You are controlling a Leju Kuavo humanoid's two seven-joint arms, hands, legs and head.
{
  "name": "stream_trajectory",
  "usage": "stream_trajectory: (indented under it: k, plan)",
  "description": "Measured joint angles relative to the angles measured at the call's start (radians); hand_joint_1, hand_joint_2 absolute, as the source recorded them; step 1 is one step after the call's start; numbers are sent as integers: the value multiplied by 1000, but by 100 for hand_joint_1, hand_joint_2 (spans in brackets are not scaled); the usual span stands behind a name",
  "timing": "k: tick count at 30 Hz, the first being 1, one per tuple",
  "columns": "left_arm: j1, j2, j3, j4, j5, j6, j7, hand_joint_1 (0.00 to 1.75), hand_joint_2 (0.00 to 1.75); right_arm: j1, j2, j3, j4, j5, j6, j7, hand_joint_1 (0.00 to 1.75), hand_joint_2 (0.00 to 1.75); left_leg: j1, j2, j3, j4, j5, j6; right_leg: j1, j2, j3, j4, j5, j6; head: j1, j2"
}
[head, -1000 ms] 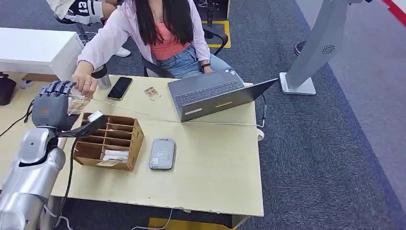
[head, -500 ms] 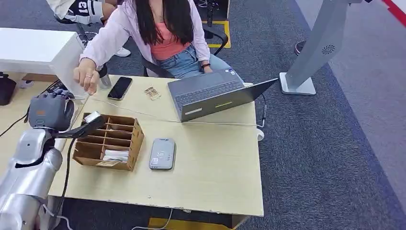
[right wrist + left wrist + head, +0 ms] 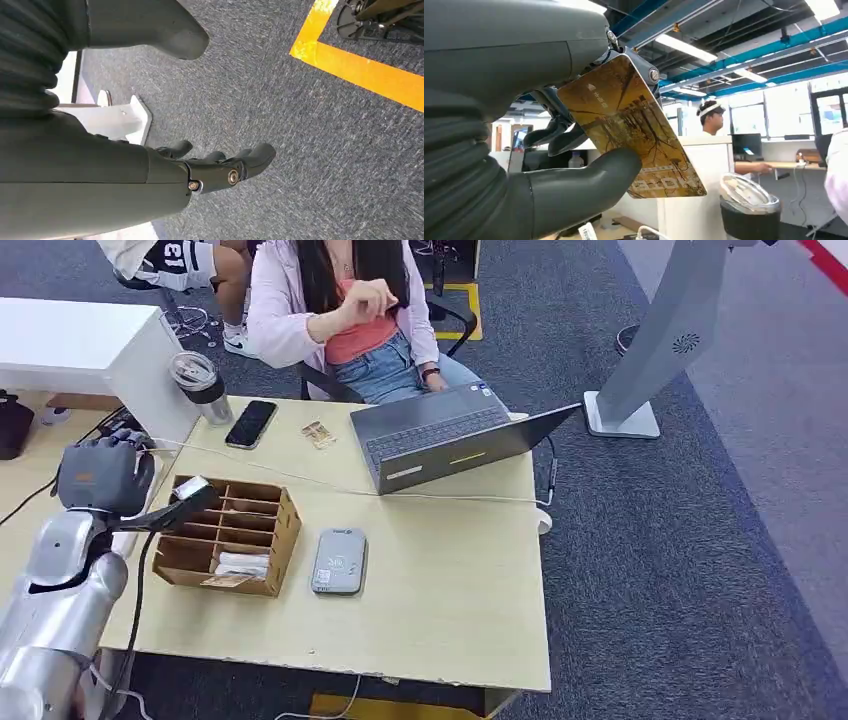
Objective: Pass the card to the sensor for recognition and then transmit it.
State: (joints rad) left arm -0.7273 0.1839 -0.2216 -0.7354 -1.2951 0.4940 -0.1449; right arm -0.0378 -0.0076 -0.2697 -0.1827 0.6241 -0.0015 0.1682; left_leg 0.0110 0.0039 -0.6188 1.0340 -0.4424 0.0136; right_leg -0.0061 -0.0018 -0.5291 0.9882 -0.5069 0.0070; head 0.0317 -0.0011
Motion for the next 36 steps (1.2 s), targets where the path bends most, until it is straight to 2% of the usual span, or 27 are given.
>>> stream_trajectory:
  k: [3,9,10,12,16,20,26,36]
  plan:
    - [8,-20,-19,-29,-9,-9,-2,175,175,0,0,-9,0,4,0,-3,0,175,0,-1,0,0,0,0,0,-1,0,0,0,0,0,0]
    - [21,-101,-113,-125,-44,-50,30,175,175,-2,4,-23,0,23,-3,-13,0,175,-1,-3,-1,0,0,1,0,-3,1,-1,0,0,0,0]
    - [22,-106,-120,-130,-47,-52,33,175,175,-3,4,-23,0,23,-3,-14,0,175,-1,-2,-1,0,0,1,0,-2,1,-1,0,0,0,0]
    - [24,-148,-148,-148,-56,-57,41,175,175,-3,7,-24,0,23,-3,-16,0,175,-1,0,-1,1,0,1,-1,-1,0,-1,1,1,1,0]
    - [34,-198,-211,-165,-76,-60,55,175,175,-4,12,-37,0,25,-5,-16,0,175,-1,-3,-1,1,0,1,-1,-3,1,-1,1,2,0,0]
    - [43,-234,-251,-170,-84,-64,55,175,175,-6,16,-41,0,25,-4,-16,0,175,-1,-2,-1,0,0,1,0,-2,0,-1,1,2,0,0]
    - [48,-255,-272,-170,-84,-66,55,175,175,-6,18,-42,0,25,-3,-16,0,175,-1,-2,-1,0,0,1,0,-2,1,0,1,2,0,0]
    - [49,-265,-286,-170,-88,-76,56,175,175,-6,19,-43,0,28,1,-16,0,175,-1,-2,-1,0,0,1,0,-2,0,-1,1,2,0,0]
